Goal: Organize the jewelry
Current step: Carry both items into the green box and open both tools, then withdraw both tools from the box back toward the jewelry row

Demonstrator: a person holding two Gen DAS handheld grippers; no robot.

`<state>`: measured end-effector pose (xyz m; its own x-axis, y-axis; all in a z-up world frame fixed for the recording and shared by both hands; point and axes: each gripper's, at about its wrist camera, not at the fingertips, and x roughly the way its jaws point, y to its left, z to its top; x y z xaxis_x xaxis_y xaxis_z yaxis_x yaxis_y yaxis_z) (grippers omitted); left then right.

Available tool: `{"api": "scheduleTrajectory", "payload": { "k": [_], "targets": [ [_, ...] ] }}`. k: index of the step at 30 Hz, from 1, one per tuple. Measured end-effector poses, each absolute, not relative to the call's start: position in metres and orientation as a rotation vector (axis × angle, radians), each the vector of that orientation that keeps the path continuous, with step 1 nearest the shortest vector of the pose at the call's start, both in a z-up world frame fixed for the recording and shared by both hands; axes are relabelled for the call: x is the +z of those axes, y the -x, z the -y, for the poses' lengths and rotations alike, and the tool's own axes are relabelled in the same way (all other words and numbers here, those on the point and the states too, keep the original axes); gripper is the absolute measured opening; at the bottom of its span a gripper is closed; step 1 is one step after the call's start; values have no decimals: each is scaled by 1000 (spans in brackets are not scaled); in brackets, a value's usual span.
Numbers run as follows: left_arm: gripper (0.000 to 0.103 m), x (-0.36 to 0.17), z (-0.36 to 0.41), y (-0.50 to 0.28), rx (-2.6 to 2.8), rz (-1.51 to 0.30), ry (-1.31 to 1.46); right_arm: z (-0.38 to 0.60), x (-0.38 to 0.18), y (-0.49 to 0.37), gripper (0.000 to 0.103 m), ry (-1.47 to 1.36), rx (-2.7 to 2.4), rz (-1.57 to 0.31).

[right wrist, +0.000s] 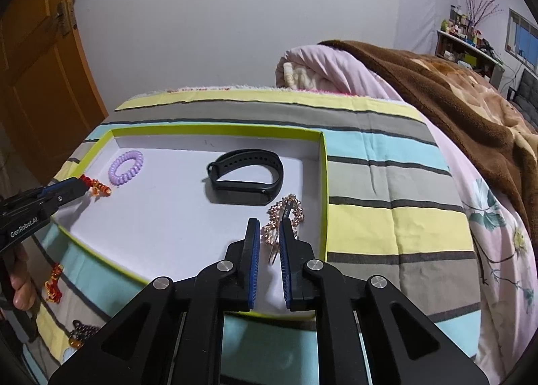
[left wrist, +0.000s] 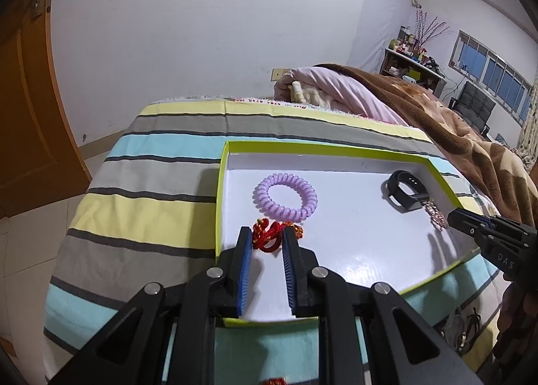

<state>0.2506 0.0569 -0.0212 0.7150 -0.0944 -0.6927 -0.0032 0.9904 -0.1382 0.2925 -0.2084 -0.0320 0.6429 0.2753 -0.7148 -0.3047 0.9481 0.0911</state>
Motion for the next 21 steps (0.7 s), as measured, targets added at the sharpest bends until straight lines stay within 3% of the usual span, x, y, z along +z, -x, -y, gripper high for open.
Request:
{"api": "scheduleTrajectory", "payload": {
  "k": [4,6,21],
  "targets": [
    [22,-13,-54,-237,-52,-749,113,210,-21,-277,12,30,342,-778],
    [31,-9,-53,-232,-60,-738,109,210,-17,-268,12,29,354,-767],
    [31,25,-49,-149,-65,-659,120,222,19,-182,13,7,400,-682]
  ]
}}
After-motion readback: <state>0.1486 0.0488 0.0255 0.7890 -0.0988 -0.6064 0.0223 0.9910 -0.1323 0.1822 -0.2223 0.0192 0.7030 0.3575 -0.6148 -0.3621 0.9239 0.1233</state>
